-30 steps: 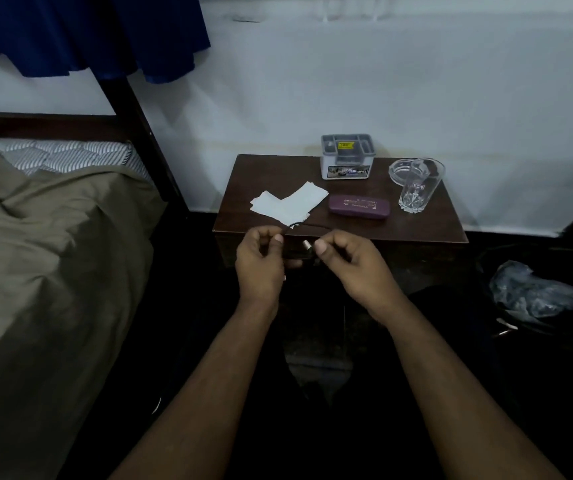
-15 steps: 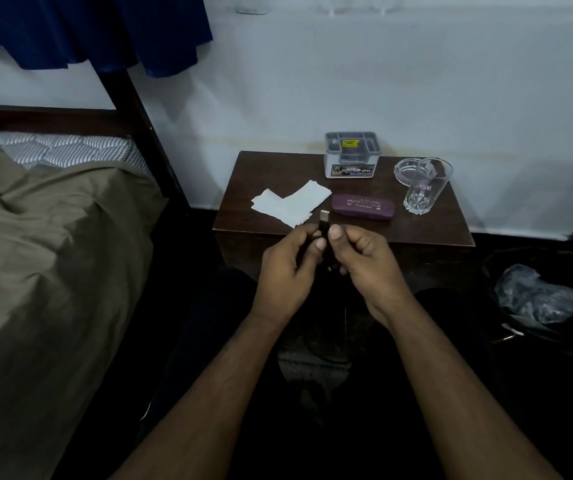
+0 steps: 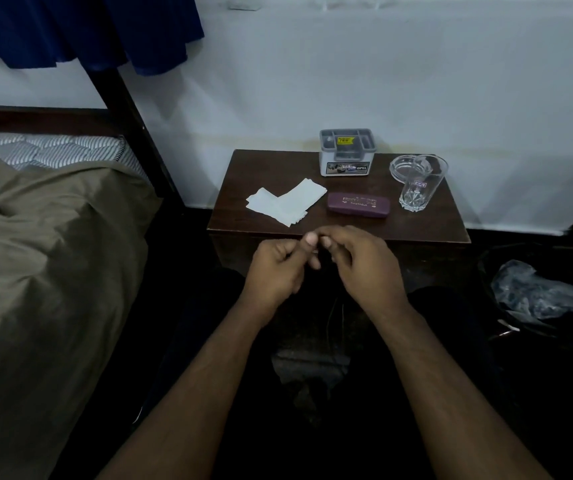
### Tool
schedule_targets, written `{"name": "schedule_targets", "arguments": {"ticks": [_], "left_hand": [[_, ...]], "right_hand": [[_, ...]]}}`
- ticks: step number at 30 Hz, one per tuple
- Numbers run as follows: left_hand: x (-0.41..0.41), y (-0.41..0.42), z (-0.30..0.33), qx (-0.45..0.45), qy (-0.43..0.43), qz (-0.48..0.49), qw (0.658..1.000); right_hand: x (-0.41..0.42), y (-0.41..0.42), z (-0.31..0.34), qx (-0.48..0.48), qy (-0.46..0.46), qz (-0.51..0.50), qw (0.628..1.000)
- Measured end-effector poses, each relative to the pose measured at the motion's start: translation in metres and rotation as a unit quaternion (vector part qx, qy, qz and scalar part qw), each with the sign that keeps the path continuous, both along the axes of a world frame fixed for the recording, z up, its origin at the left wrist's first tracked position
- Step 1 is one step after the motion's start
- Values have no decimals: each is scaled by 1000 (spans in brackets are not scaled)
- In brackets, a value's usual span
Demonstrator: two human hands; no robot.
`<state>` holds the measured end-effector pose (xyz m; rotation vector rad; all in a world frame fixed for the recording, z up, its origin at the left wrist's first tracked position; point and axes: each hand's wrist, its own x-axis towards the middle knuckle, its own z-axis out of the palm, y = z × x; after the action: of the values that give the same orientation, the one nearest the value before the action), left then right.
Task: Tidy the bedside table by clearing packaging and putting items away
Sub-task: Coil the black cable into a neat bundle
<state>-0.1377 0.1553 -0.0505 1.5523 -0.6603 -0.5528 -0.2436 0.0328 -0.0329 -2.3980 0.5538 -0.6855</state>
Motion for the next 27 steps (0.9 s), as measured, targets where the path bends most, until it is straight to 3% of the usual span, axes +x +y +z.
{"name": "schedule_targets", "arguments": {"ticks": [3,12,14,19,23,27], "left_hand": [[5,1,3,-62,155,-47,985],[8,-1,12,-185,396,-91,895],[11,1,15,-204,414,-71,884],[14,1,19,-251,407,-35,878],[16,-1,16,-262,458,-36,849],[17,-9,14,-233,414,2,880]], "right_hand": [[4,-3,-3,31,-29,-5,999],[10,4,-12,124,-5,51,991],[10,7,-13,189,9,59,980],[14,7,-18,216,21,18,976],[19,12,-20,385,-9,12,923],[23,6,-13,398,-131,-42,907]]}}
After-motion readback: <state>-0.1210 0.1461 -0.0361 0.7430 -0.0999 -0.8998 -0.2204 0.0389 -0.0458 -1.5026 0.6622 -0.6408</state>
